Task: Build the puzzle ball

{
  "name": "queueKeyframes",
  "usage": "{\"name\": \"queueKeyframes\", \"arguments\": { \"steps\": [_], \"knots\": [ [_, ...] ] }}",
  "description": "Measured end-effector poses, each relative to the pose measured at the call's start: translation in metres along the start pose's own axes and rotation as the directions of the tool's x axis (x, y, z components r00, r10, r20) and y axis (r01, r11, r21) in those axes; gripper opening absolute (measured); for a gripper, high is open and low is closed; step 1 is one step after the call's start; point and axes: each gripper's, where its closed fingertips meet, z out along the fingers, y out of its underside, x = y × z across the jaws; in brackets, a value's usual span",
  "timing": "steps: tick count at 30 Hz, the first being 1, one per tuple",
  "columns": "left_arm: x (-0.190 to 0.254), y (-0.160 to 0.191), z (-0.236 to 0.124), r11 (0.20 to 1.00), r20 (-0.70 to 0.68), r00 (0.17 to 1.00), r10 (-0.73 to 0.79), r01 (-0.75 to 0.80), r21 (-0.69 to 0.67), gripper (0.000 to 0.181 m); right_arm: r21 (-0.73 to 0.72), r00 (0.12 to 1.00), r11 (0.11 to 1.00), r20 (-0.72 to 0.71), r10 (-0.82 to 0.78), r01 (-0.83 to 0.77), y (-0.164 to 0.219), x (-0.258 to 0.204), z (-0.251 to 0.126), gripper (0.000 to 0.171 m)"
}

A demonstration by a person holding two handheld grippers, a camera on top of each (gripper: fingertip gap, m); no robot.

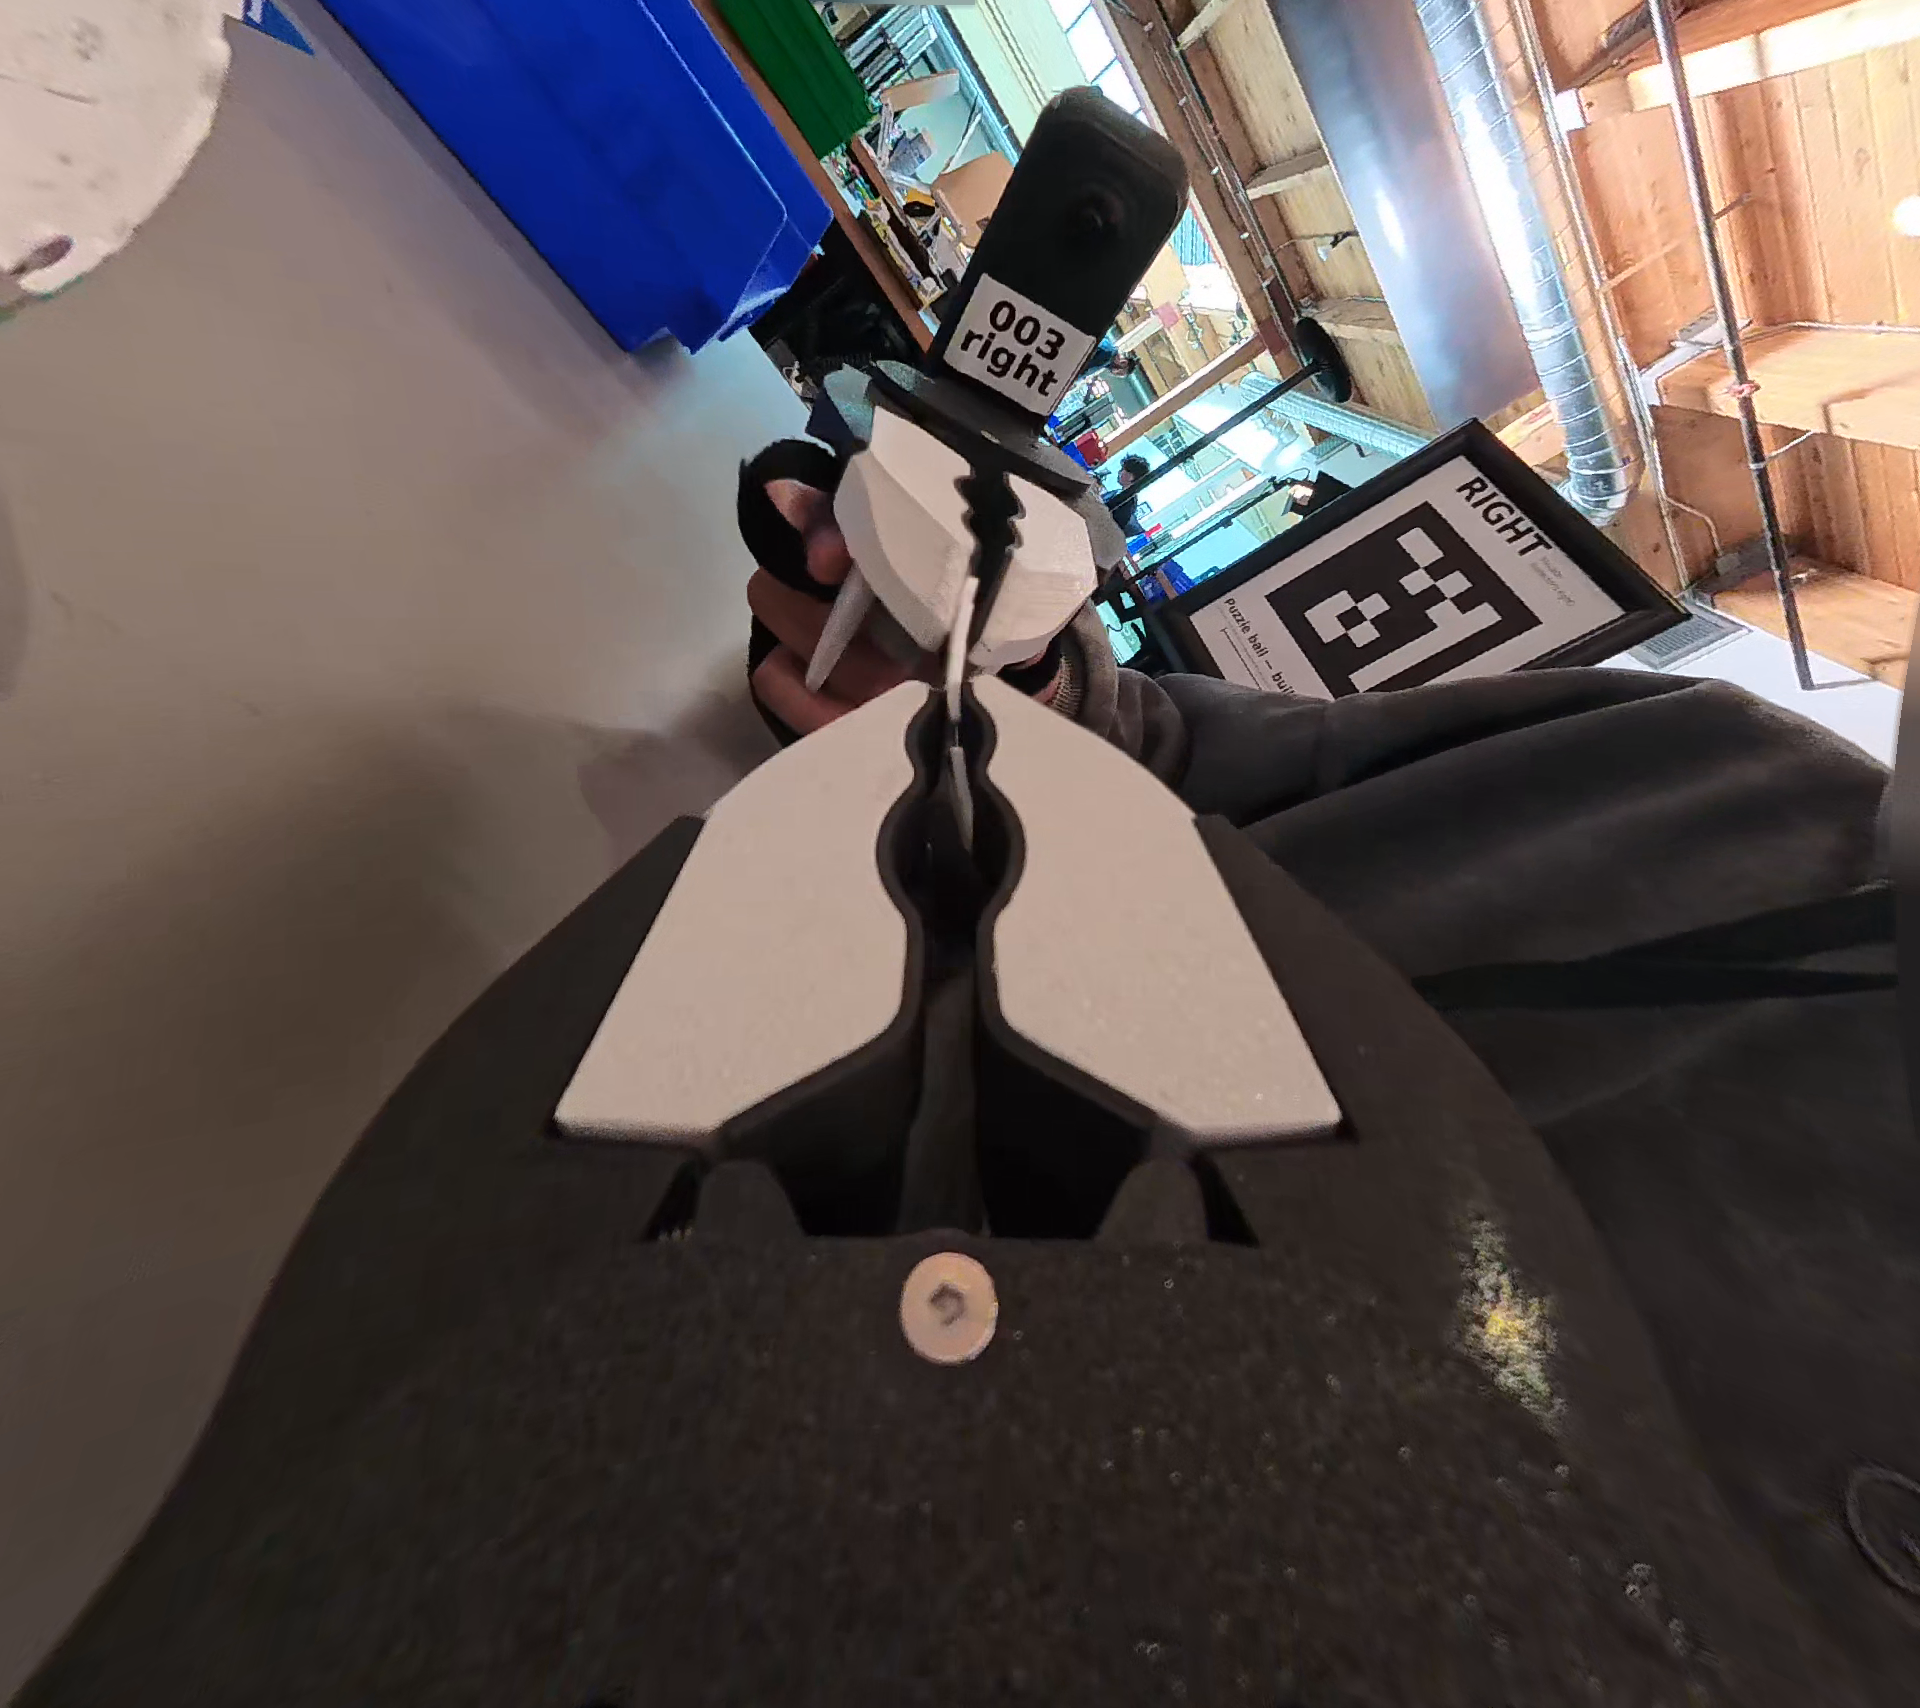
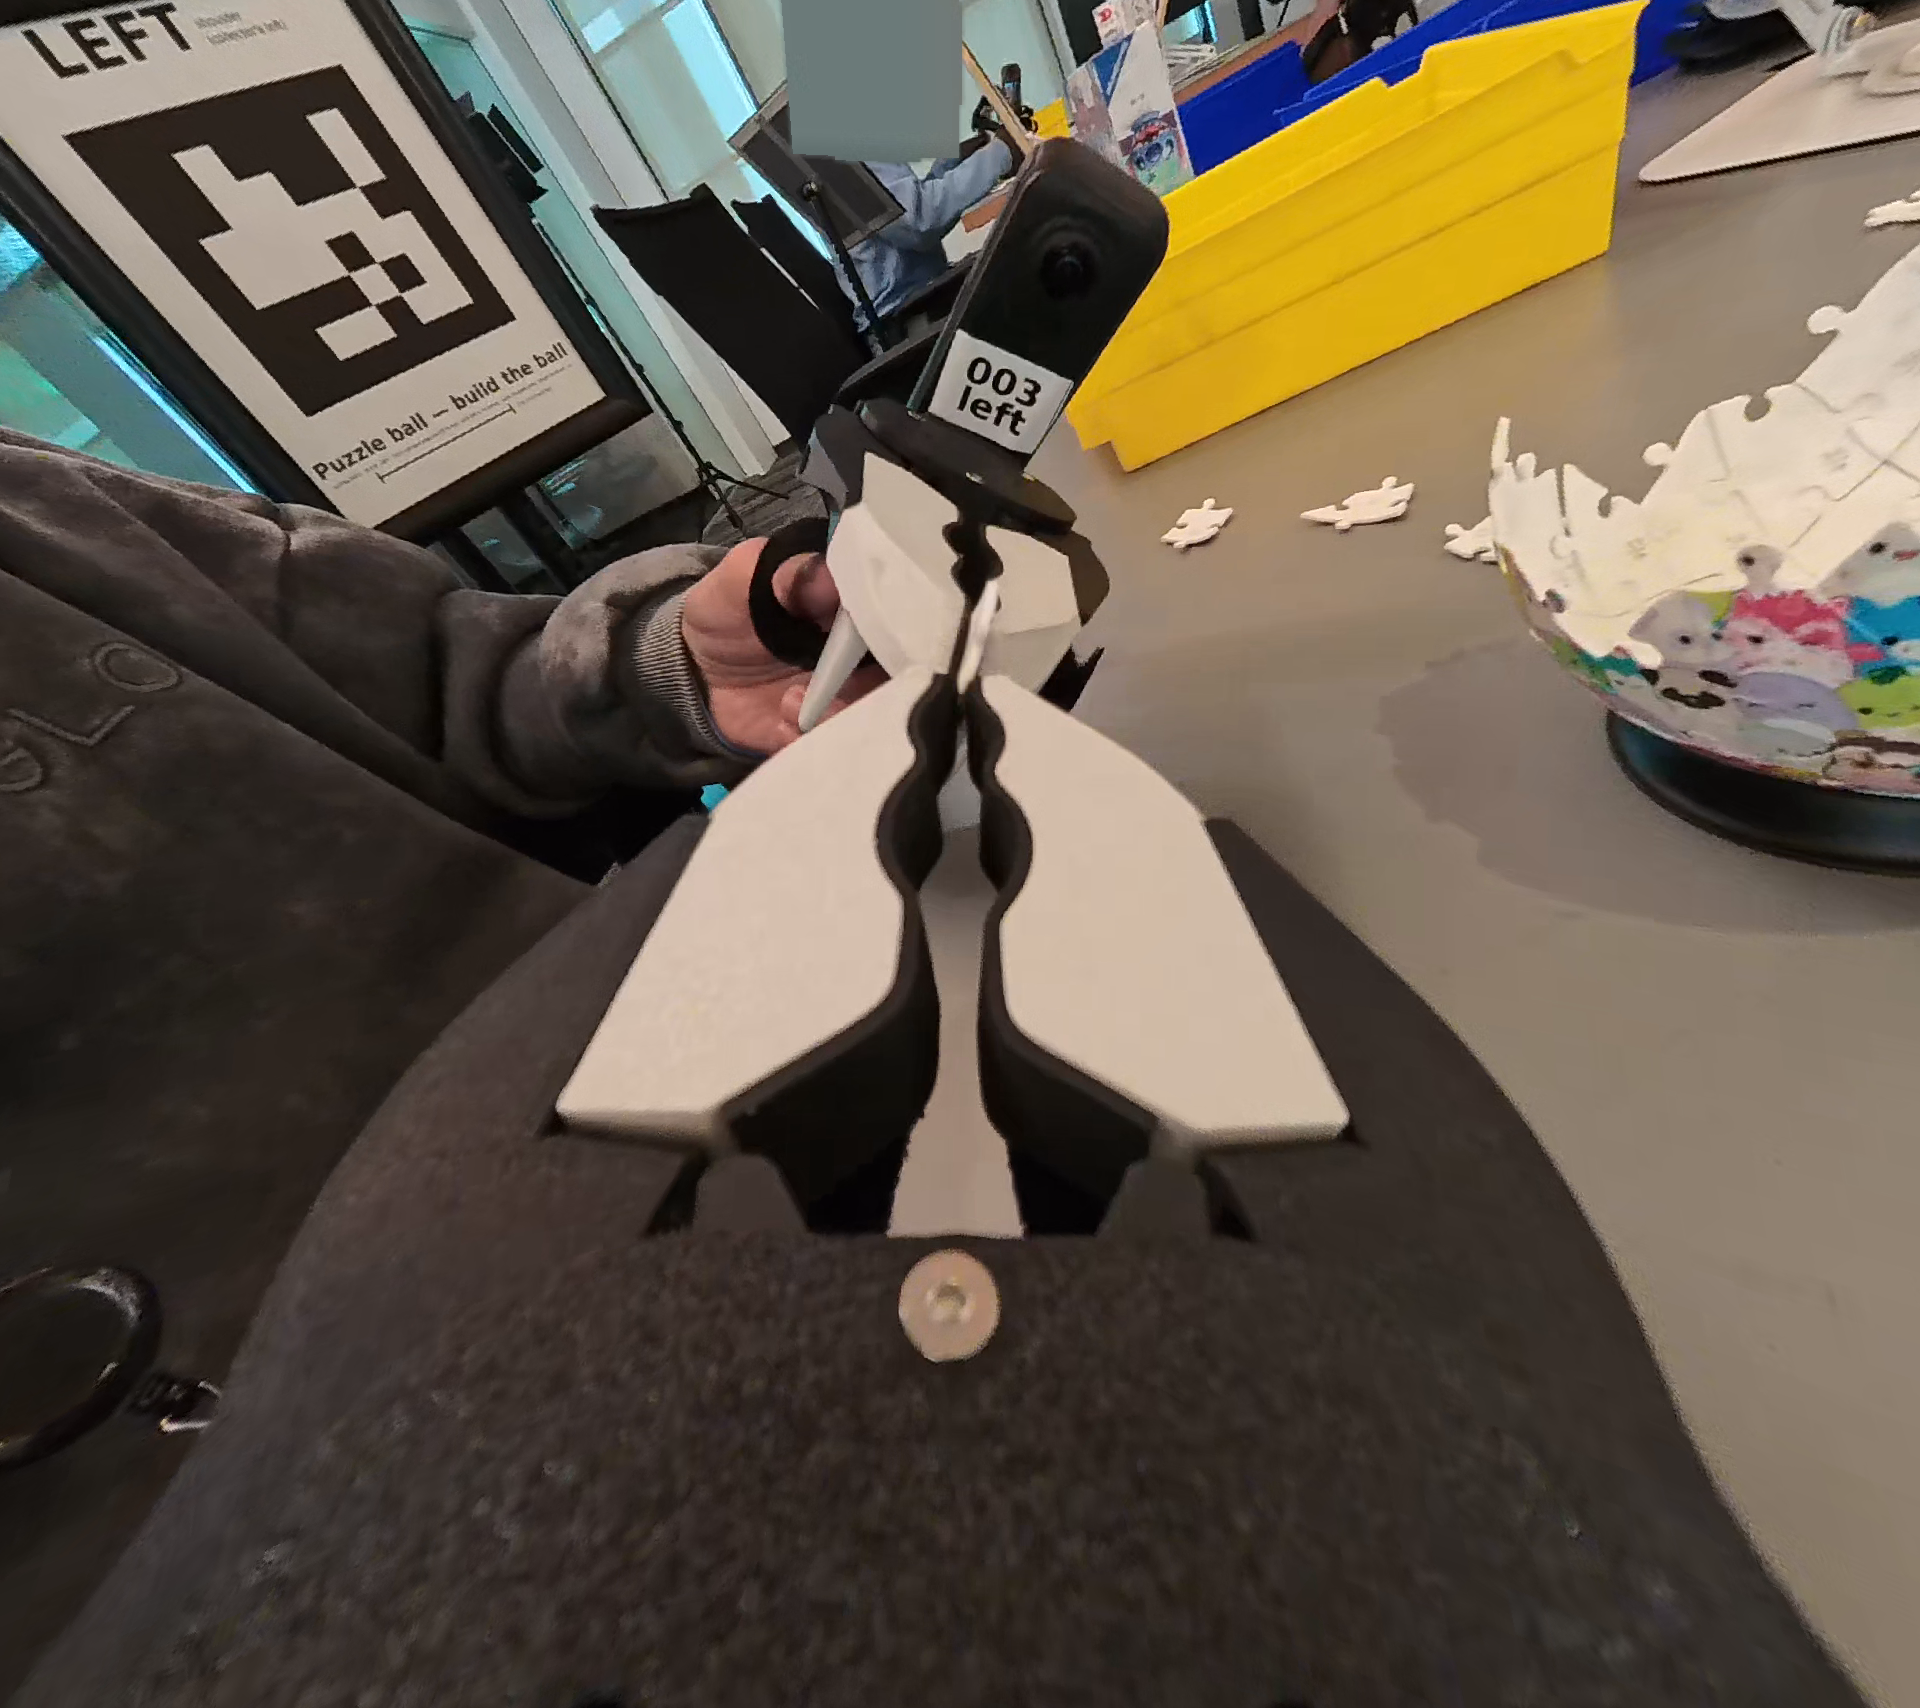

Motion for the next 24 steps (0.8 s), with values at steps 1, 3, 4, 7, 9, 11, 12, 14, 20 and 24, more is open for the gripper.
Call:
{"name": "queueKeyframes", "arguments": {
  "steps": [1,3,4,7,9,11,12,14,20,24],
  "knots": [
    [-0.001,0.000,0.000,1.000,0.003,1.000,0.000,0.000,0.000,0.002,-0.002,1.000,1.000,0.004,0.009,-0.009,0.001,0.000,0.000,0.002],
    [-0.002,0.002,0.000,1.000,0.018,1.000,0.009,-0.009,-0.003,0.002,-0.021,1.000,0.999,0.003,0.031,-0.031,0.002,0.001,-0.001,0.001],
    [-0.003,0.001,0.000,1.000,0.032,0.999,0.019,-0.019,-0.001,0.002,-0.026,1.000,0.999,-0.006,0.030,-0.030,0.003,0.002,0.000,0.000],
    [-0.004,-0.001,-0.001,0.998,0.072,0.995,0.064,-0.065,0.017,0.002,-0.002,0.999,0.999,-0.010,0.032,-0.032,0.001,0.004,0.000,0.000],
    [-0.004,-0.003,-0.001,0.996,0.089,0.993,0.083,-0.086,0.027,0.002,0.016,0.998,0.998,-0.004,0.063,-0.063,-0.001,0.005,0.001,0.001],
    [-0.007,-0.008,-0.005,0.992,0.126,0.986,0.108,-0.116,0.051,0.002,0.019,0.996,0.996,0.020,0.083,-0.084,-0.001,0.002,0.004,0.008],
    [-0.007,-0.012,-0.007,0.989,0.137,0.983,0.122,-0.132,0.068,0.002,0.010,0.996,0.996,0.024,0.084,-0.084,0.001,0.001,0.005,0.007],
    [-0.006,-0.012,-0.007,0.989,0.132,0.983,0.127,-0.135,0.057,0.002,0.006,0.997,0.997,0.014,0.074,-0.074,0.003,0.002,0.007,0.003],
    [-0.010,-0.005,-0.001,0.986,0.171,0.972,0.159,-0.164,0.017,0.002,0.042,0.995,0.995,0.043,0.092,-0.094,-0.003,-0.002,0.005,0.000],
    [-0.009,-0.009,-0.004,0.983,0.182,0.969,0.167,-0.177,0.039,0.002,0.061,0.996,0.994,0.019,0.086,-0.087,-0.007,0.002,-0.001,0.003]
  ]
}}
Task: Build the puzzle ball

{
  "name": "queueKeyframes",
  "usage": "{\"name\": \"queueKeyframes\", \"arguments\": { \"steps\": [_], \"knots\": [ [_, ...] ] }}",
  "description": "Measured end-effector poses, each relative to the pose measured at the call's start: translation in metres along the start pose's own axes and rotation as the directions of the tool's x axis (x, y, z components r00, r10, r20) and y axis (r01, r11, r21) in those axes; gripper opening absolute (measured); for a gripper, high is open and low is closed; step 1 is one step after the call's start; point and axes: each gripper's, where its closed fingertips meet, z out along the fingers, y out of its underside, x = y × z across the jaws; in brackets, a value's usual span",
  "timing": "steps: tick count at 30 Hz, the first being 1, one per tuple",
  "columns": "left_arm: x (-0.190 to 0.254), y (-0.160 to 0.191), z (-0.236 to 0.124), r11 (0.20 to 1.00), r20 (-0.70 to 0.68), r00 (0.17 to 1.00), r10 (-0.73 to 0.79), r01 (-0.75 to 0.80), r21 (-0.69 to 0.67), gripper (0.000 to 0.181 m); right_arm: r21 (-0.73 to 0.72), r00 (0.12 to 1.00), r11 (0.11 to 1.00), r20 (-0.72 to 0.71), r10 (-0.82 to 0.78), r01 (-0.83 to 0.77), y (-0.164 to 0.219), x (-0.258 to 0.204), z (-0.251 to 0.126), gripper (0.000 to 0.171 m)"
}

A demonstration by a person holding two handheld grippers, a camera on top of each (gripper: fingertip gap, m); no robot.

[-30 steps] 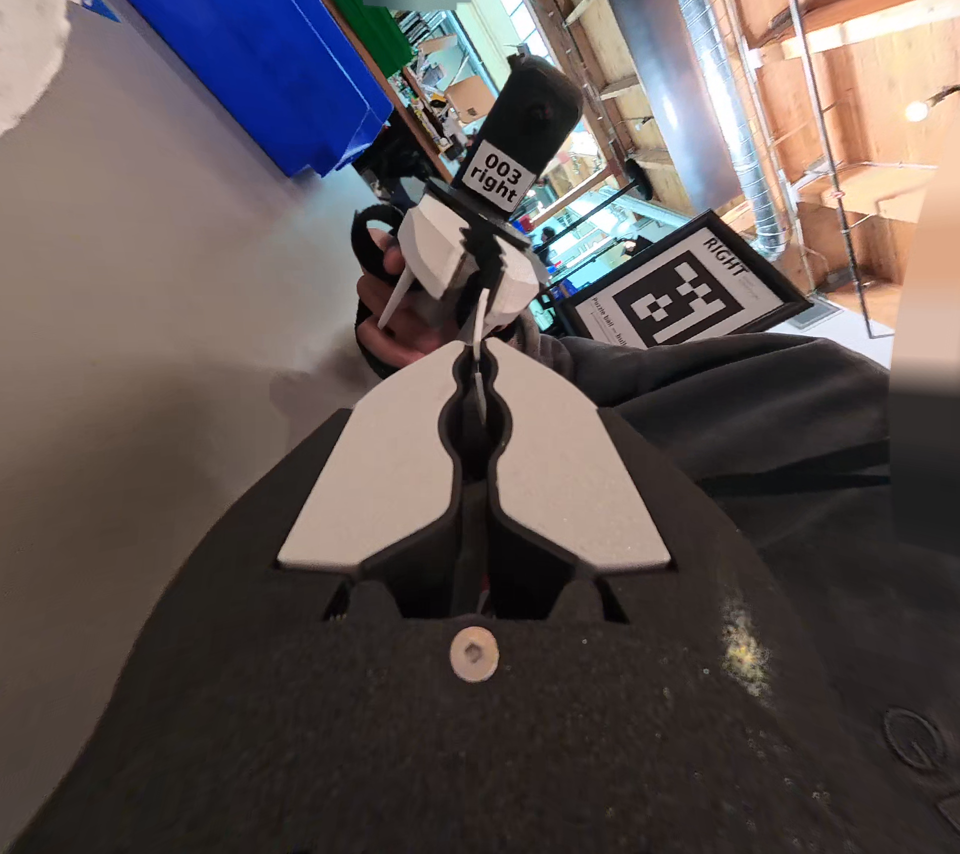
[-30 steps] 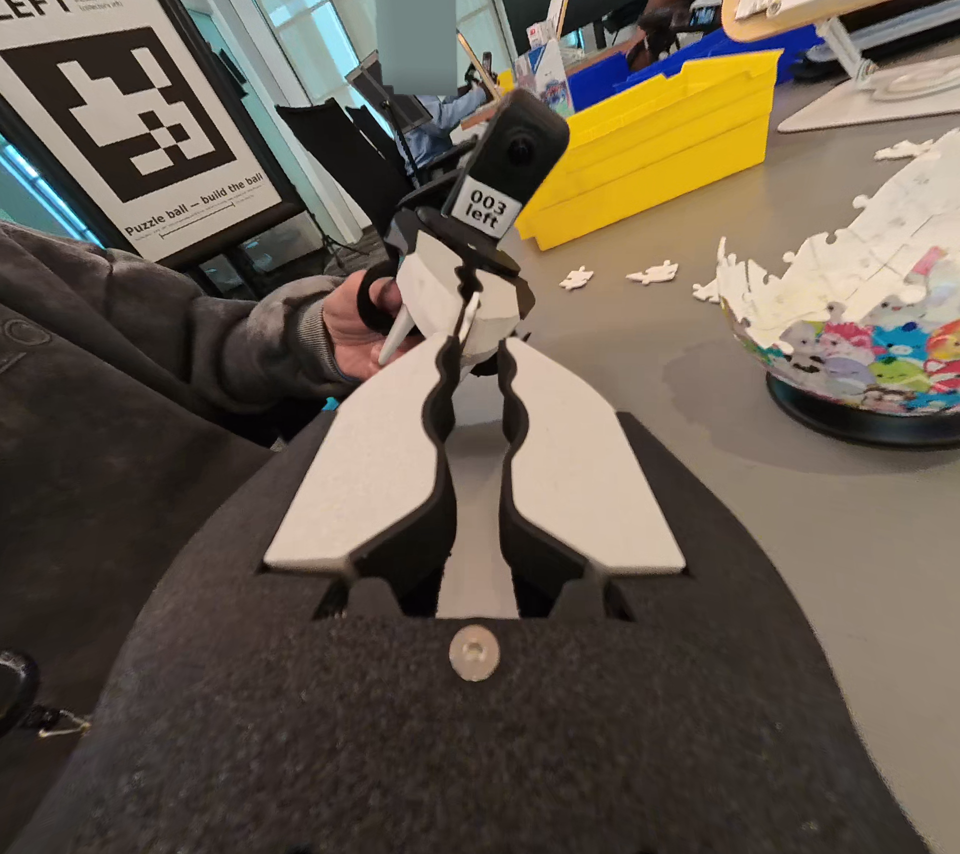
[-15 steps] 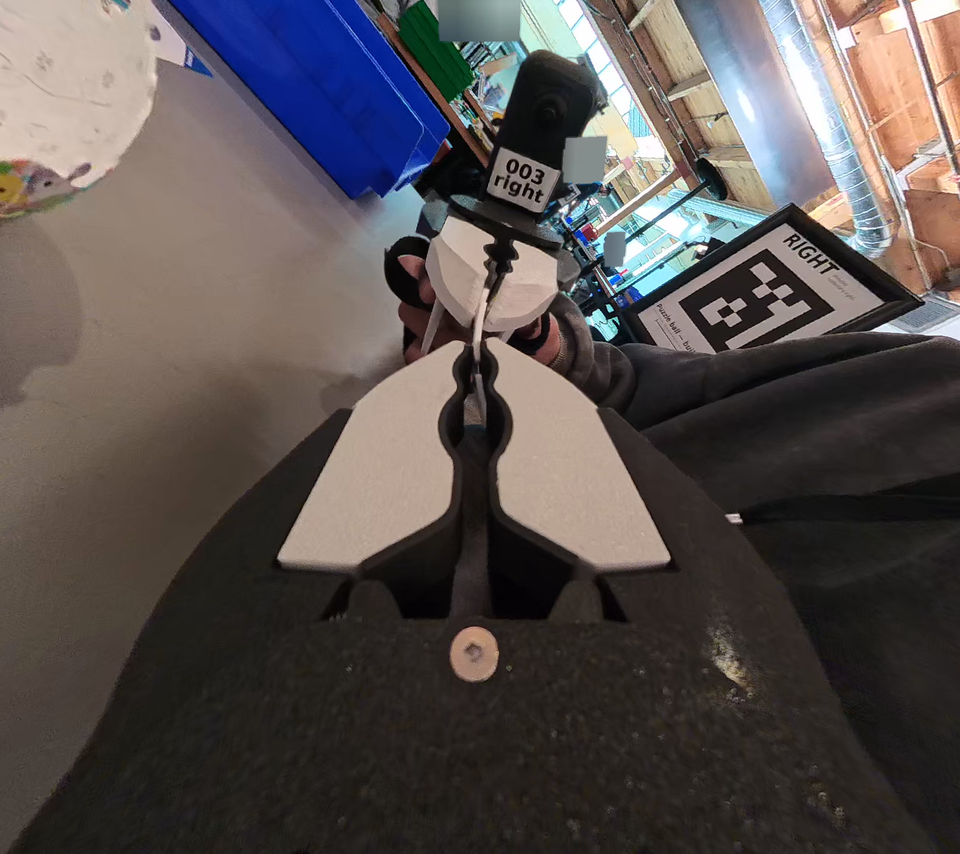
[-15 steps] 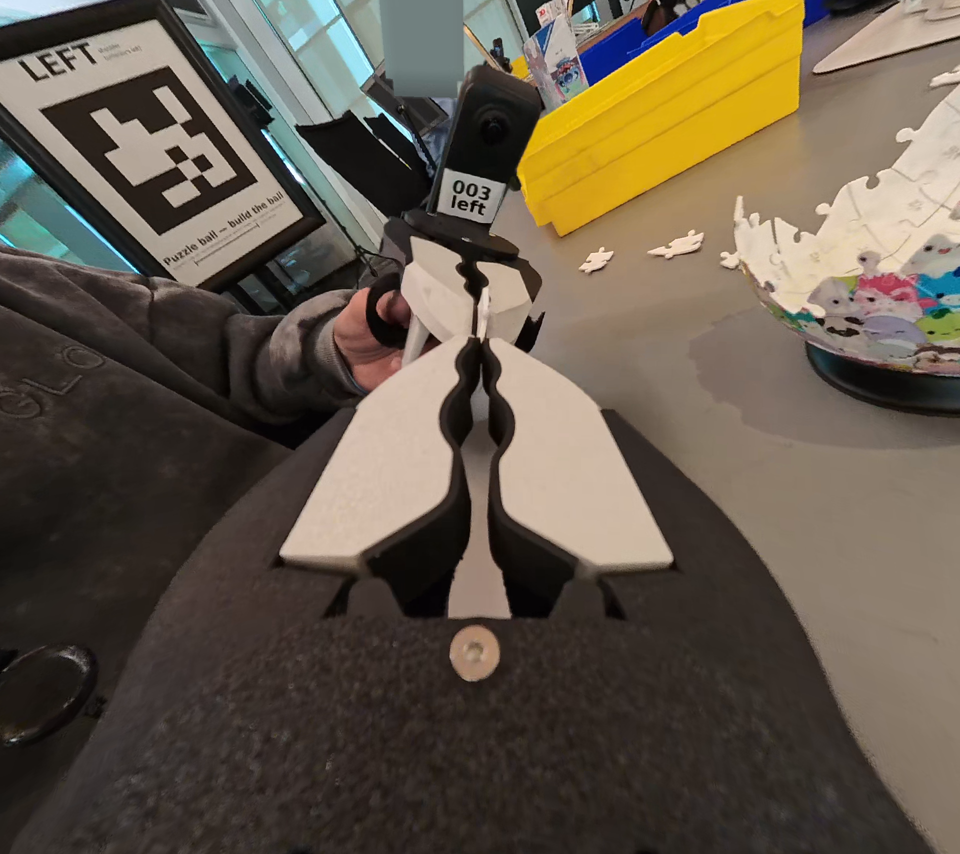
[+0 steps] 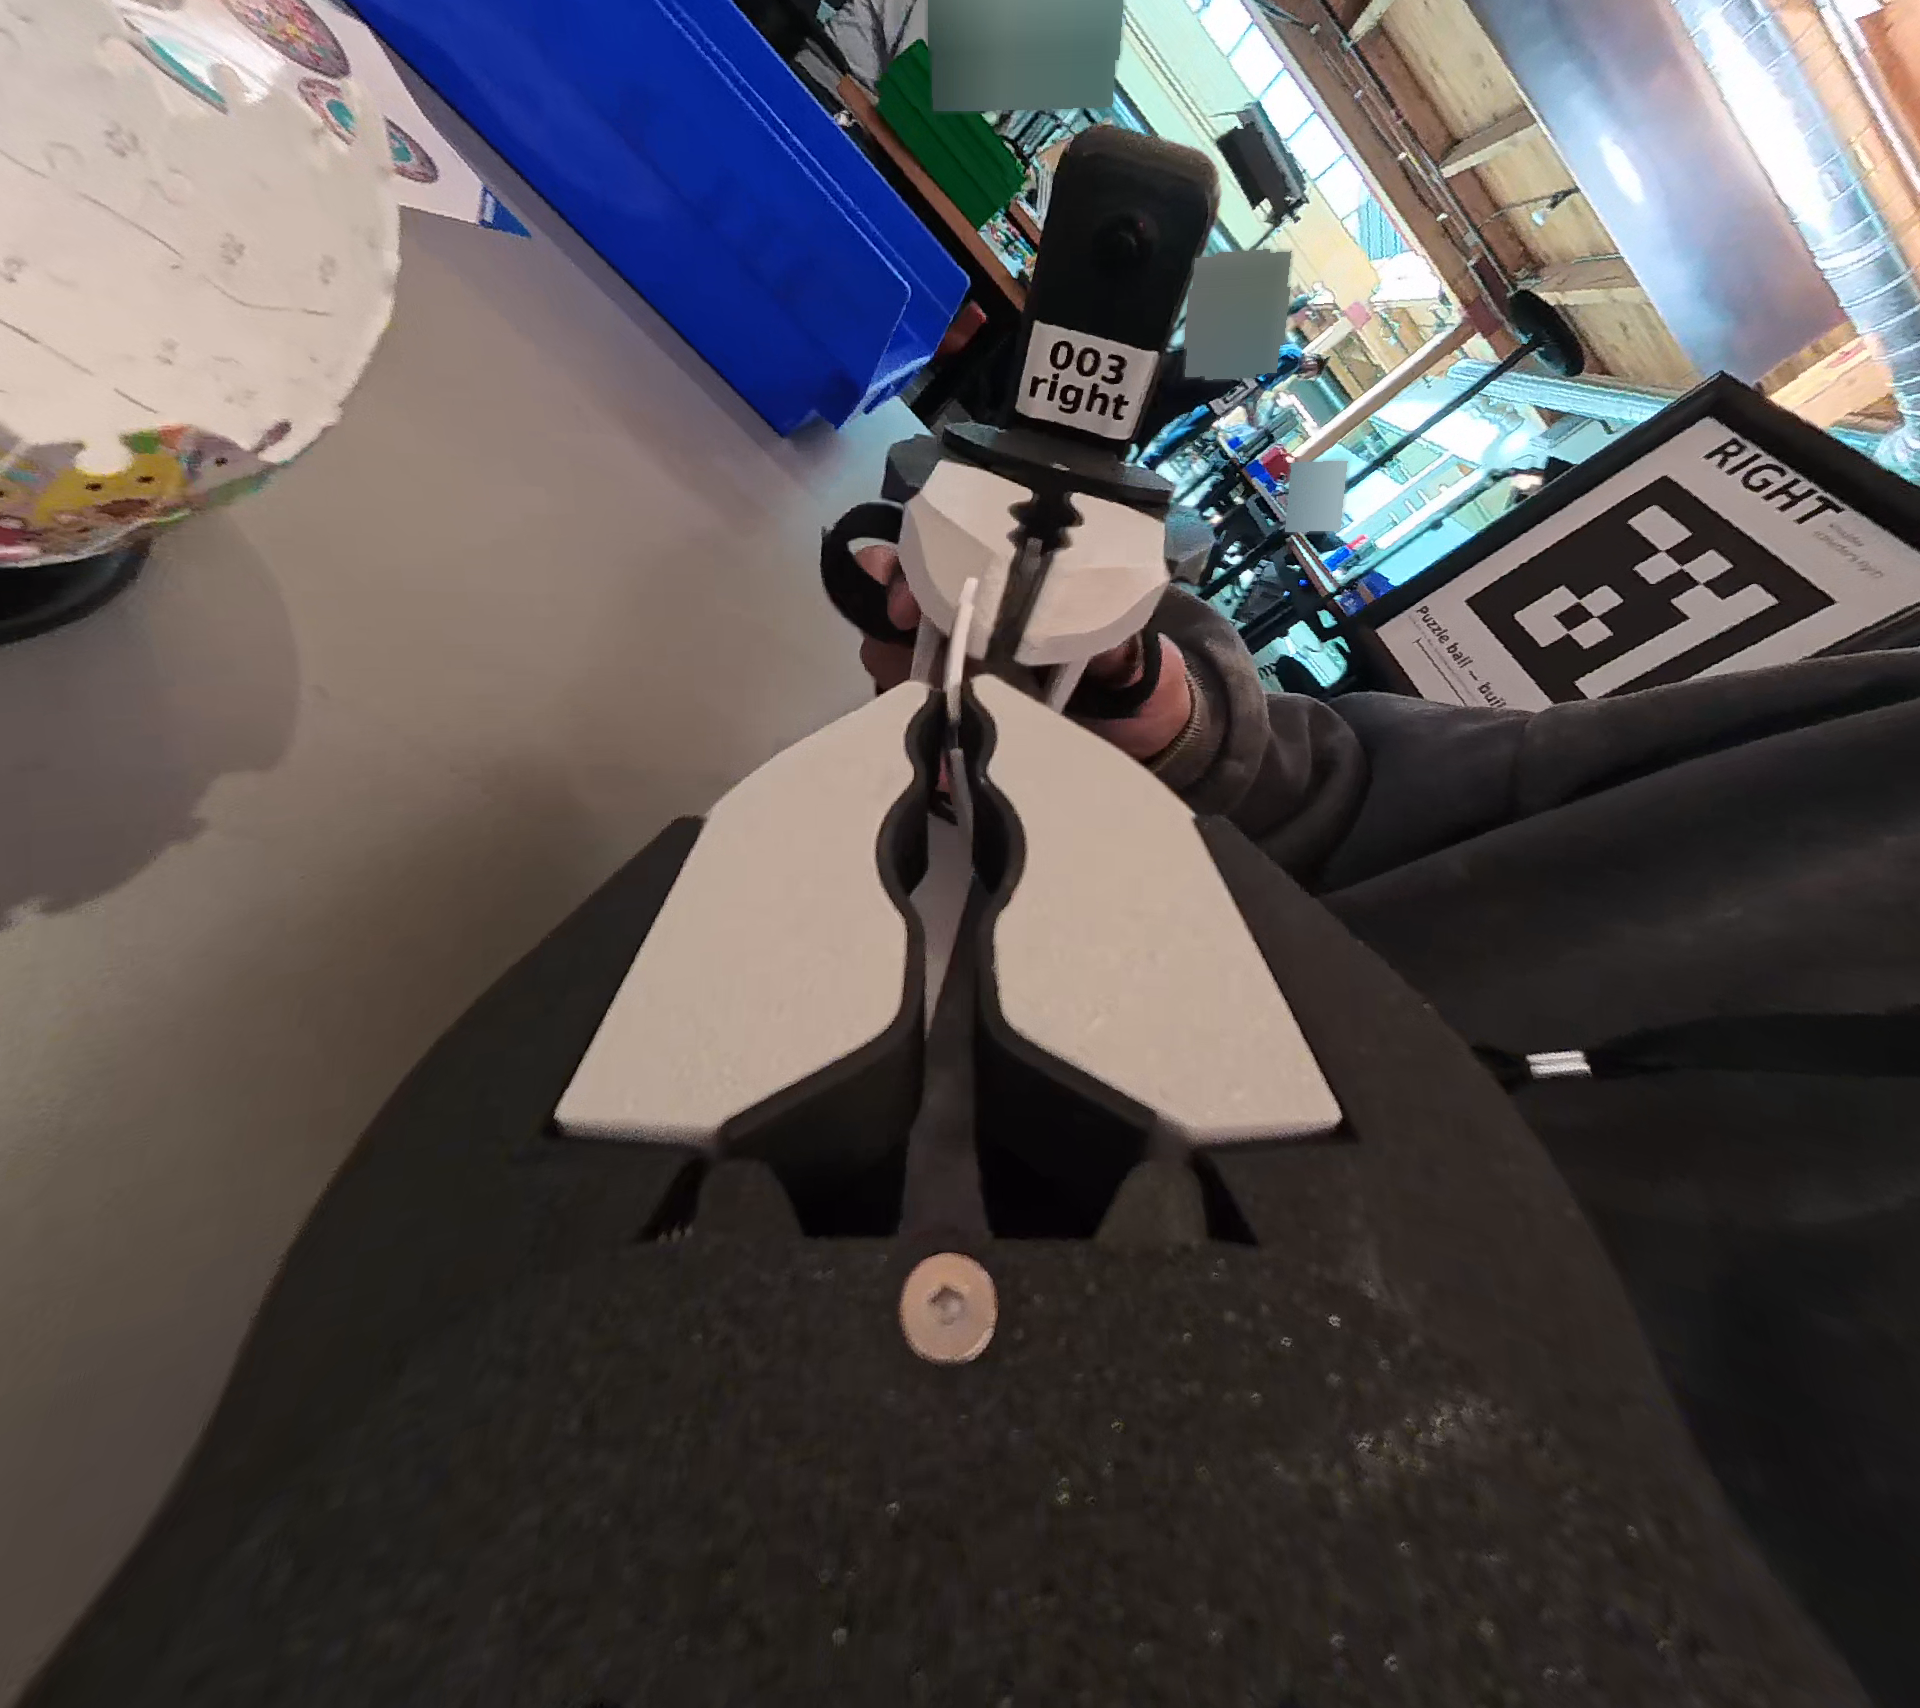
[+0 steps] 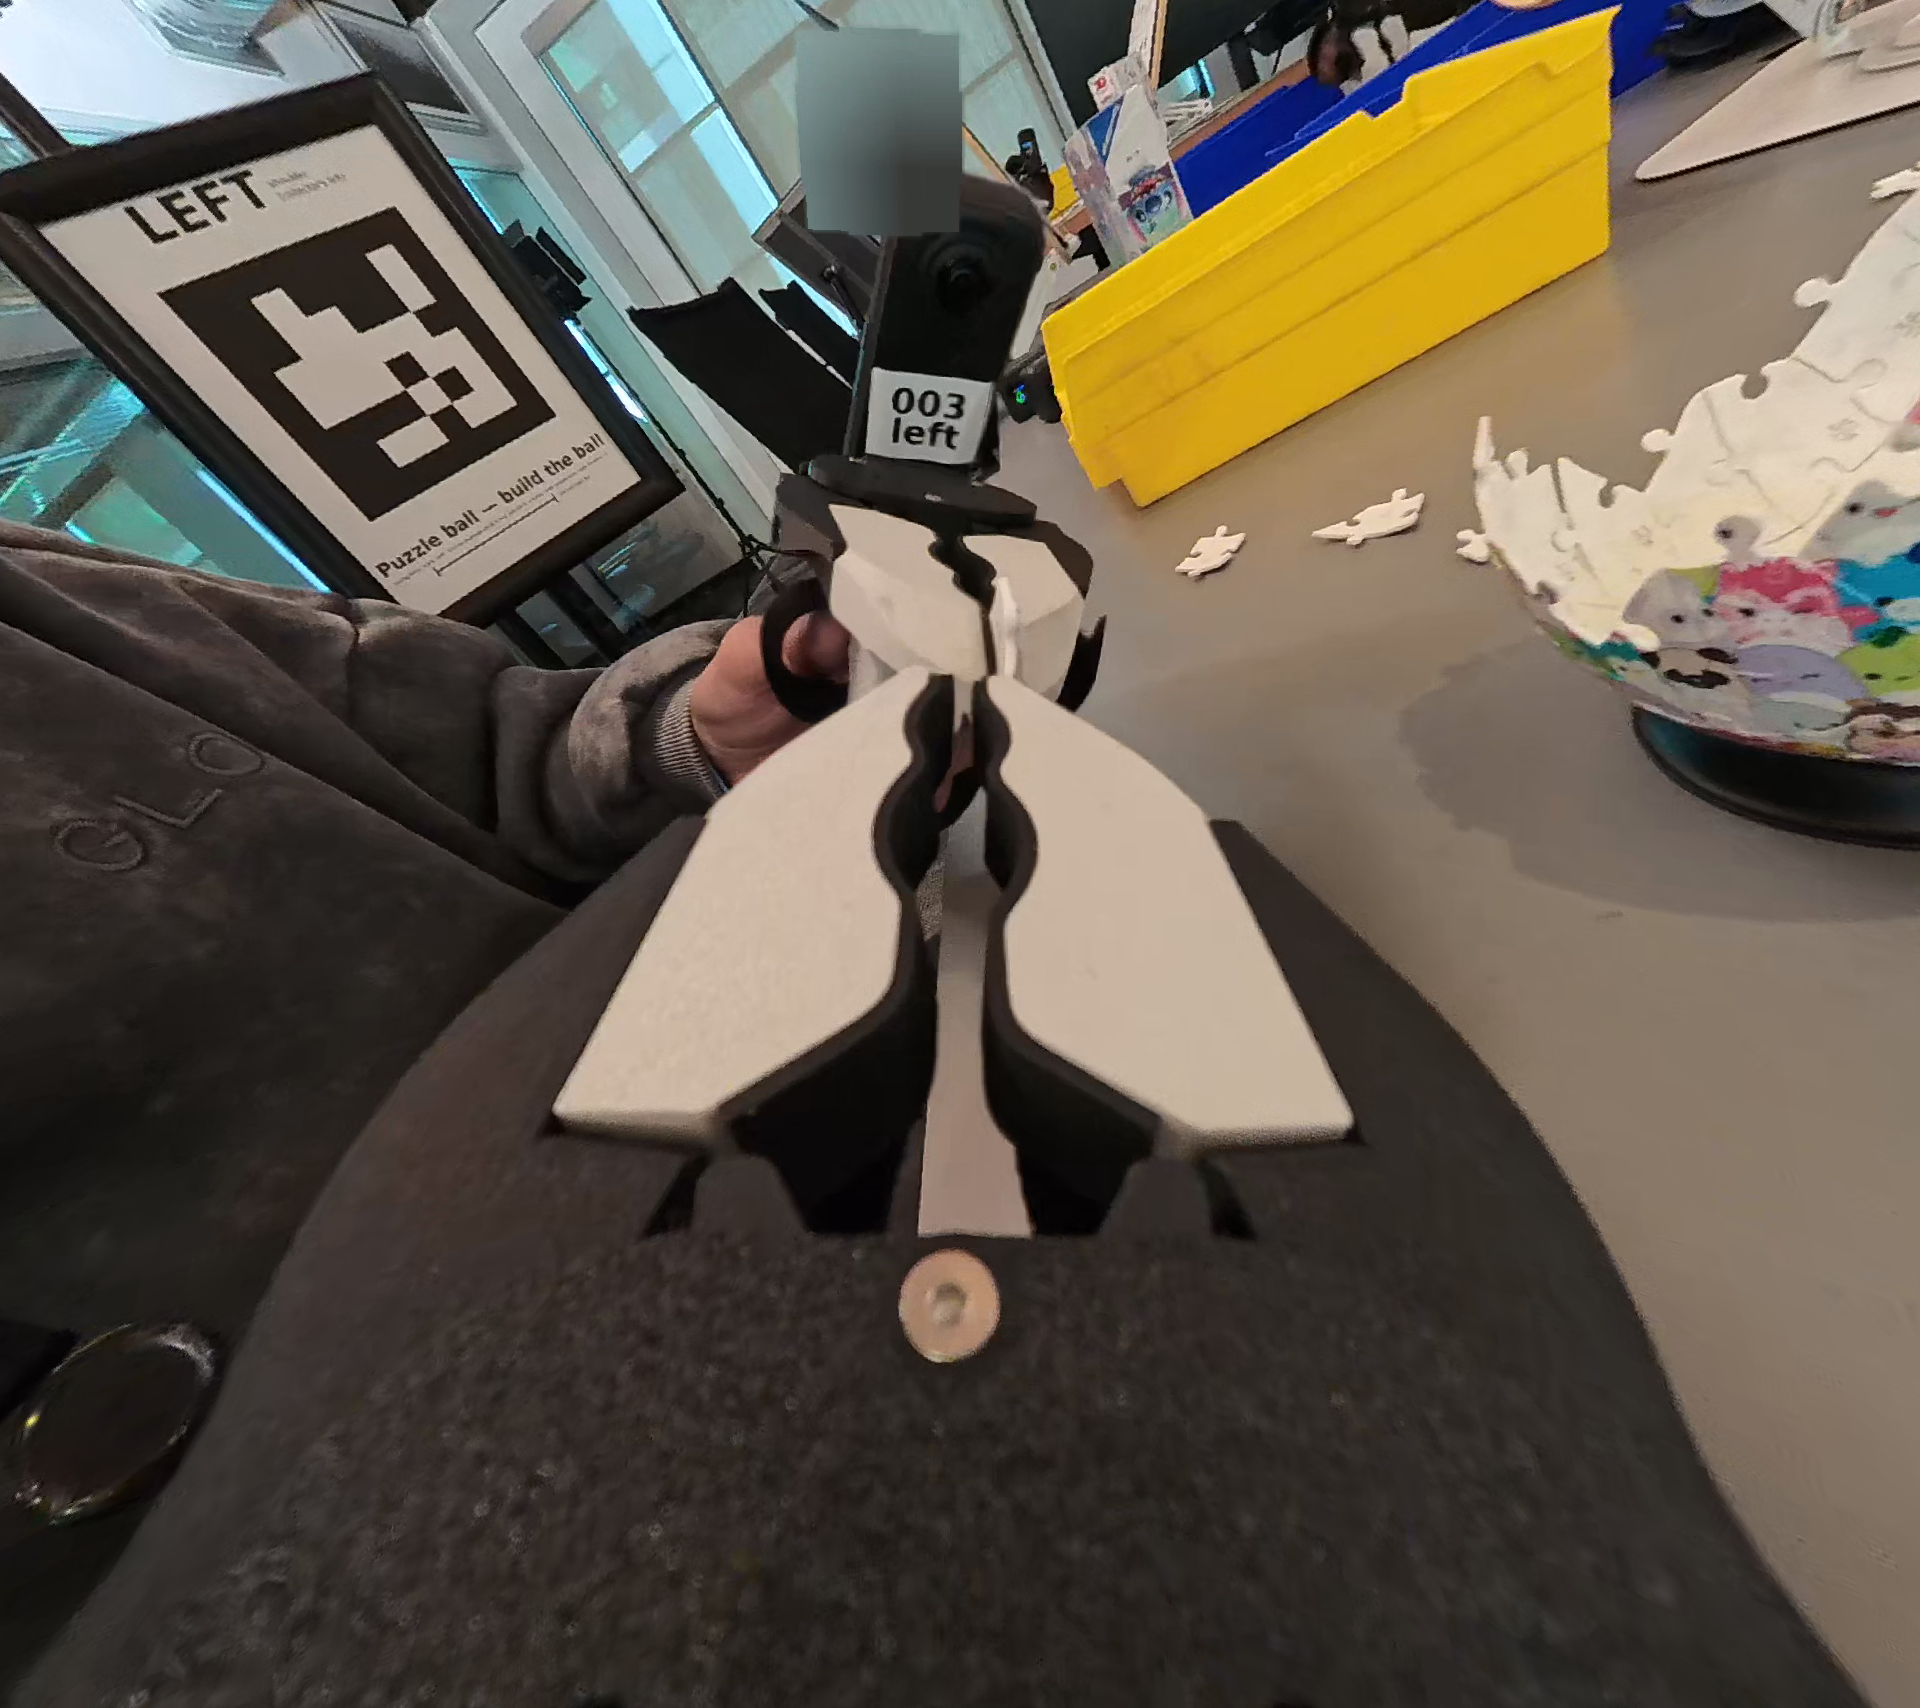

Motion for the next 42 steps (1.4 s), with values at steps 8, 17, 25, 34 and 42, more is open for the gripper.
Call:
{"name": "queueKeyframes", "arguments": {
  "steps": [8,17,25,34,42],
  "knots": [
    [0.004,0.001,0.002,1.000,-0.026,1.000,-0.004,0.004,-0.005,0.002,-0.020,0.999,0.999,-0.023,-0.025,0.025,0.004,0.001,0.002,0.010],
    [0.003,0.012,-0.001,0.992,0.021,0.996,0.088,-0.085,-0.098,0.015,-0.216,0.980,0.964,-0.090,-0.177,0.154,0.020,0.008,-0.003,0.002],
    [-0.005,0.032,0.007,0.942,0.103,0.961,0.257,-0.225,-0.248,0.003,-0.397,0.959,0.888,-0.062,-0.278,0.232,0.034,0.006,-0.005,0.003],
    [-0.001,0.025,0.007,0.970,0.087,0.980,0.176,-0.158,-0.182,0.002,-0.216,0.988,0.968,-0.058,-0.144,0.128,0.020,0.004,0.000,0.003],
    [0.002,0.005,-0.006,0.988,0.082,0.985,0.149,-0.144,-0.063,0.002,-0.200,0.994,0.975,-0.035,-0.102,0.093,0.021,0.002,0.000,0.003]
  ]
}}
